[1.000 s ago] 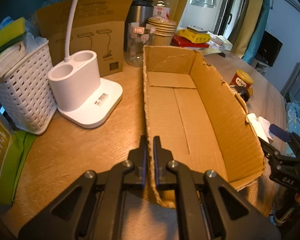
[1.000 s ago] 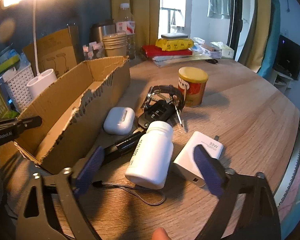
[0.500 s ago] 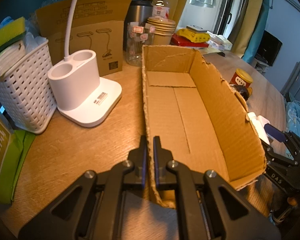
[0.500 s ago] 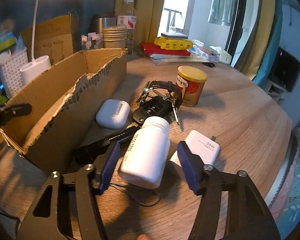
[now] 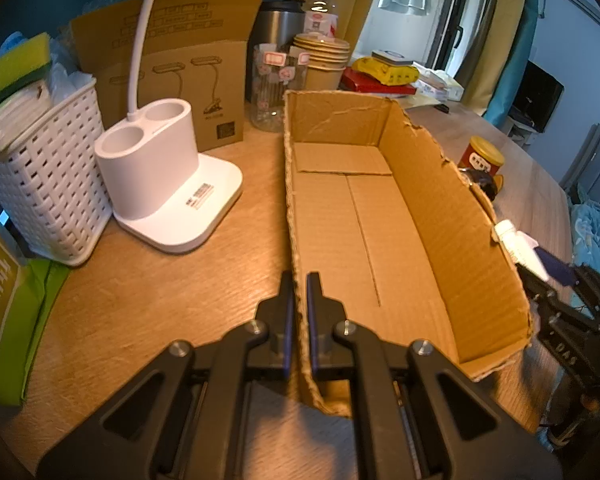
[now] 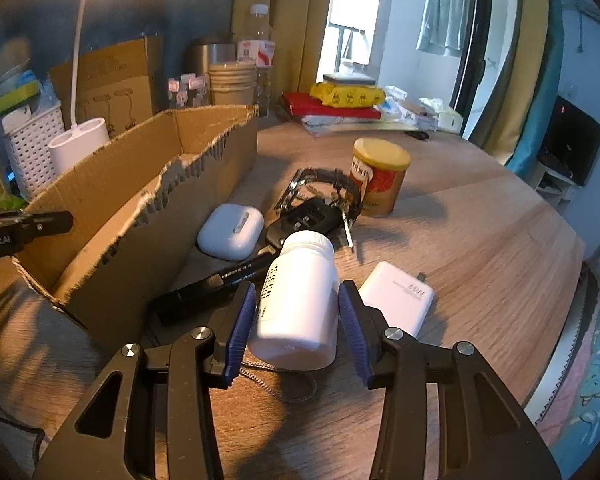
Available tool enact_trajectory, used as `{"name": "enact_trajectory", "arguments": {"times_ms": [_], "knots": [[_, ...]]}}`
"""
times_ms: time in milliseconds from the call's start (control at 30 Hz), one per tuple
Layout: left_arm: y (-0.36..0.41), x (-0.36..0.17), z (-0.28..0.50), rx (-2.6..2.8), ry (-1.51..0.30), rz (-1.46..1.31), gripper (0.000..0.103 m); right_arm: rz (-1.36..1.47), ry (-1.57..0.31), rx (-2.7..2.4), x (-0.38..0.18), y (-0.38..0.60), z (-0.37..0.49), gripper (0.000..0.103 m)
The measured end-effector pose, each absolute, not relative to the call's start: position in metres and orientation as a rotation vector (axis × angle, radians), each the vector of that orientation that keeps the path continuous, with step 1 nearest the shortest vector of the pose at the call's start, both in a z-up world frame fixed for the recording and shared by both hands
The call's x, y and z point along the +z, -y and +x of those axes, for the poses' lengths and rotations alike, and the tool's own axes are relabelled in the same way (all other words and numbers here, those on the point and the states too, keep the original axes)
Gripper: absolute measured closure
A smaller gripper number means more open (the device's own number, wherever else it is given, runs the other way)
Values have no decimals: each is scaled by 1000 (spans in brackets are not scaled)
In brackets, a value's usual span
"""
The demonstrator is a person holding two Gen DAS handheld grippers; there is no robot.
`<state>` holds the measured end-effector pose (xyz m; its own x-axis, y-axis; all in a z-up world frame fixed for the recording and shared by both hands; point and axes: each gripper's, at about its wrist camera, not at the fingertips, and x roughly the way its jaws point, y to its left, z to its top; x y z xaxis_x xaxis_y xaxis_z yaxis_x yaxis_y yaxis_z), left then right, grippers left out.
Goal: Organize rigid objects
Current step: 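Grasp the white pill bottle with the right gripper and lift it, then carry the pill bottle into the cardboard box and release it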
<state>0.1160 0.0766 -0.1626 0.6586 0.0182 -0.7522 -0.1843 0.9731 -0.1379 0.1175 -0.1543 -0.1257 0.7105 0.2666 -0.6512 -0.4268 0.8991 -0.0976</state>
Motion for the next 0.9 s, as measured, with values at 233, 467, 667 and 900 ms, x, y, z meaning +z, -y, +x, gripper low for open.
{"name": "enact_trajectory", "arguments": {"times_ms": [233,467,667,900], "knots": [[-76,-162,116,115,-846,-212,97,-243,-582,401,-85,156,109,58],[-76,-163,115,114,-846,-214,97,-202,-523,535,-51,131,100,58],[-77,-162,115,113,-846,-214,97,-228,-530,629,-56,92,93,59],[-77,-162,116,110,-846,-215,98,-241,-592,690,-77,68,97,63]]}}
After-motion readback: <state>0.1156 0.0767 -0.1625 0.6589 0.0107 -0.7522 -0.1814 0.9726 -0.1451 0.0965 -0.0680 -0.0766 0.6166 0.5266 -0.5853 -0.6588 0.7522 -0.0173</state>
